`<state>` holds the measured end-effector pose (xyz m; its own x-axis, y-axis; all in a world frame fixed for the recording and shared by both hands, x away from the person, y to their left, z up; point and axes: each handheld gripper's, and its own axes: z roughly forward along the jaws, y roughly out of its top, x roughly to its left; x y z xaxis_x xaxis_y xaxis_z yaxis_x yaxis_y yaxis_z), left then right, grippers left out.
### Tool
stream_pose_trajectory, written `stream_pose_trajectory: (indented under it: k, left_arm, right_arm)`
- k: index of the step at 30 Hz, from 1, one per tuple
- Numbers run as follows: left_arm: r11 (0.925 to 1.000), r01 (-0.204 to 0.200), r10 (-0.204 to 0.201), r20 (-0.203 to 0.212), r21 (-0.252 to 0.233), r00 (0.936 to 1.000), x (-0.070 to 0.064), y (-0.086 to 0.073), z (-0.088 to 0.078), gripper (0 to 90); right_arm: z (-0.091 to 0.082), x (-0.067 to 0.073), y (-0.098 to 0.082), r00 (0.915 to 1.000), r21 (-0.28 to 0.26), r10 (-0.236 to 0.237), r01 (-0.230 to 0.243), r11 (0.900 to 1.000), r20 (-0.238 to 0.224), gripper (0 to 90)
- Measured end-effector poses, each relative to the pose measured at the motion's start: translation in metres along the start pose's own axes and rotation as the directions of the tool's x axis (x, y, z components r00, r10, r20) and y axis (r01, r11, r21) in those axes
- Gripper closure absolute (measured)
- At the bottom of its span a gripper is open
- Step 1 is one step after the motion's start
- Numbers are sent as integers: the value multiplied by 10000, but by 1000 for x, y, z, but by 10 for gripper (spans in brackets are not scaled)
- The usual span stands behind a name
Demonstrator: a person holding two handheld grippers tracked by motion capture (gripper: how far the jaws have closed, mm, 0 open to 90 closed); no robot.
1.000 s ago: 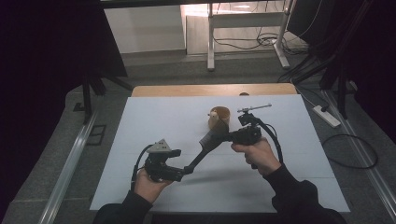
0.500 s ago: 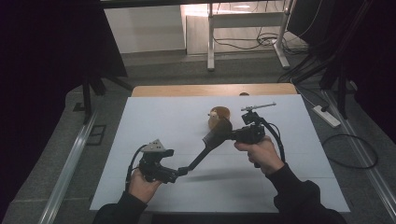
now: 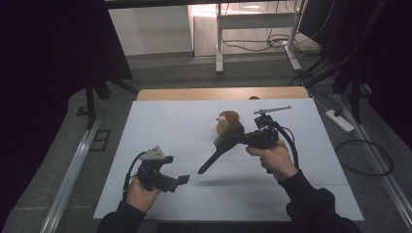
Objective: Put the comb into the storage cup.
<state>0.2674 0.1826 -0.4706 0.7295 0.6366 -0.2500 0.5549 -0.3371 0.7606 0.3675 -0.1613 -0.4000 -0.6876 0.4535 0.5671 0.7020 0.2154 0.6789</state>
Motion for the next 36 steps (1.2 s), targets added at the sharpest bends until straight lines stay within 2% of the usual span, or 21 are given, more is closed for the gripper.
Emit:
stream_pose_trajectory:
  k: [9,20,36]
  left_arm:
    - [9994,154,-154,27,-316,9999,5,-7,-11,12]
    - [9984,508,-513,-197,-264,9985,10,-18,-23,10]
    - [9966,744,-757,-366,-342,9965,12,-32,-35,8]
  right_arm:
    - [-8,-4,1,9996,-232,-15,21,9997,281,843]
    - [-17,-10,4,9987,-529,131,-106,9985,485,843]
    - [-34,-16,12,9959,-1021,124,-32,9948,892,843]
